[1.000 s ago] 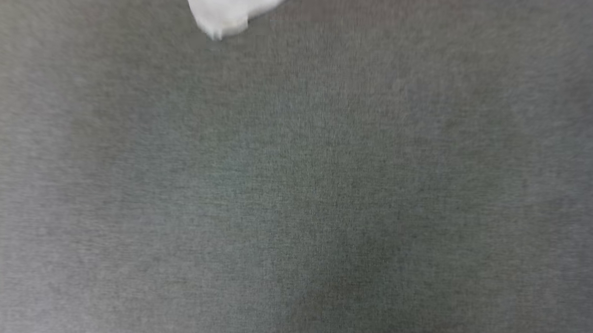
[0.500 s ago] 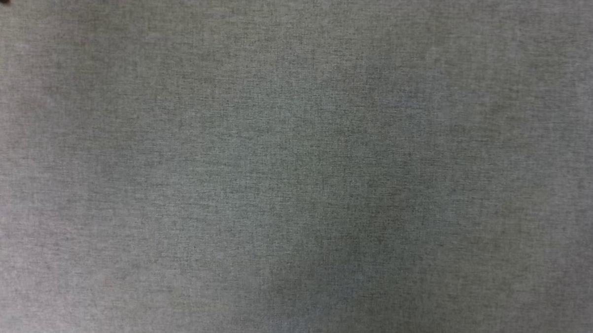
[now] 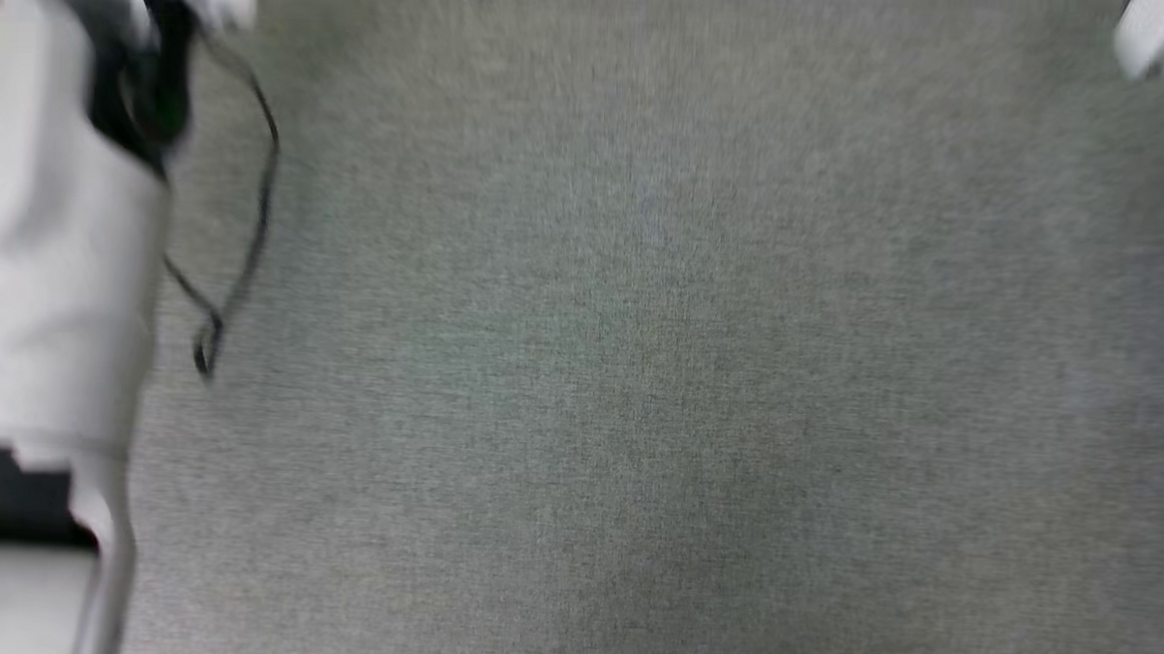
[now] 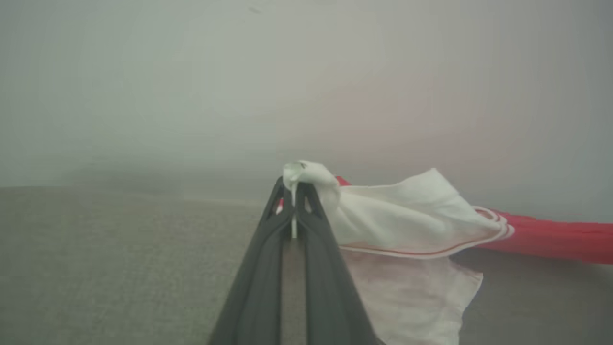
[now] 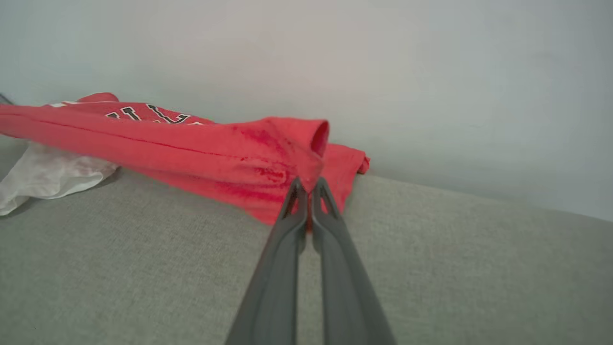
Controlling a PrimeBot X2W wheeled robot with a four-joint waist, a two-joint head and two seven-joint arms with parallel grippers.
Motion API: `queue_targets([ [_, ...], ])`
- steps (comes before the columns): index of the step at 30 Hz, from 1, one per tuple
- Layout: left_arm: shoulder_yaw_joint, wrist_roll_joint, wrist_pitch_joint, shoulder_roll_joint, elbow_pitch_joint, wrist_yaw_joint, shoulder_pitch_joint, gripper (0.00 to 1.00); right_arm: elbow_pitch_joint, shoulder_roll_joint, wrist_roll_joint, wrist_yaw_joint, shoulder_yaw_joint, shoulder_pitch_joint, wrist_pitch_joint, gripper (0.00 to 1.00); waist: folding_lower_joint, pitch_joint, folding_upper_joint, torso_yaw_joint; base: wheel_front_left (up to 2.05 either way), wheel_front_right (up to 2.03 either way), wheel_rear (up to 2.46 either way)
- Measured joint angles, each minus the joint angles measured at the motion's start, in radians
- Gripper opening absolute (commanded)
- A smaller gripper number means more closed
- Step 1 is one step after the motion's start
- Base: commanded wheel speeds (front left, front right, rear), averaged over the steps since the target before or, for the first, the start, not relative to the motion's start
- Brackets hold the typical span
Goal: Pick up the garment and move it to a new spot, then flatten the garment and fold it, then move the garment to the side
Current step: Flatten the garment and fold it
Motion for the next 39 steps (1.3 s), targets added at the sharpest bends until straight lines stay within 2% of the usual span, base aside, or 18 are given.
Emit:
queue_targets([
  [11, 0.005, -0.065, -0.068, -0.034, -0.027, 0.005, 0.488, 0.0, -0.078, -0.015, 0.088, 0.0, -0.022, 0.497, -0.048, 0.0, -0.0002, -0.268, 0.0, 0.022, 0.0, 0.0, 0.0],
  [18, 0.013, -0.092, -0.066, -0.016, -0.14, 0.033, 0.772, 0.0, -0.185, -0.012, 0.094, 0.001, -0.085, 0.773, -0.019, 0.0, -0.0003, -0.42, 0.0, 0.033, 0.0, 0.0, 0.0],
  [27, 0.062, -0.151, 0.03, 0.052, -0.445, 0.148, 1.154, 0.0, -0.39, 0.044, 0.047, 0.001, -0.189, 1.072, 0.071, 0.0, -0.0005, -0.553, 0.0, 0.012, 0.0, 0.0, 0.0],
  [32, 0.086, -0.174, 0.104, 0.077, -0.656, 0.242, 1.329, 0.0, -0.519, 0.07, 0.008, 0.001, -0.253, 1.23, 0.166, 0.0, -0.0004, -0.596, 0.0, 0.001, 0.0, 0.0, 0.0],
  [33, 0.094, -0.182, 0.146, 0.085, -0.774, 0.296, 1.42, 0.0, -0.596, 0.091, -0.016, 0.001, -0.298, 1.298, 0.223, 0.0, -0.0004, -0.603, 0.0, -0.002, 0.0, 0.0, 0.0],
  [34, 0.097, -0.184, 0.16, 0.089, -0.806, 0.312, 1.442, 0.0, -0.619, 0.099, -0.024, 0.001, -0.31, 1.318, 0.239, 0.0, -0.0004, -0.603, 0.0001, -0.001, 0.0, 0.0, 0.0],
  [39, 0.116, -0.188, 0.191, 0.117, -0.92, 0.345, 1.481, 0.0, -0.704, 0.137, -0.053, 0.001, -0.36, 1.348, 0.305, 0.0, -0.0004, -0.582, 0.0, 0.0, 0.0, 0.0, 0.0],
])
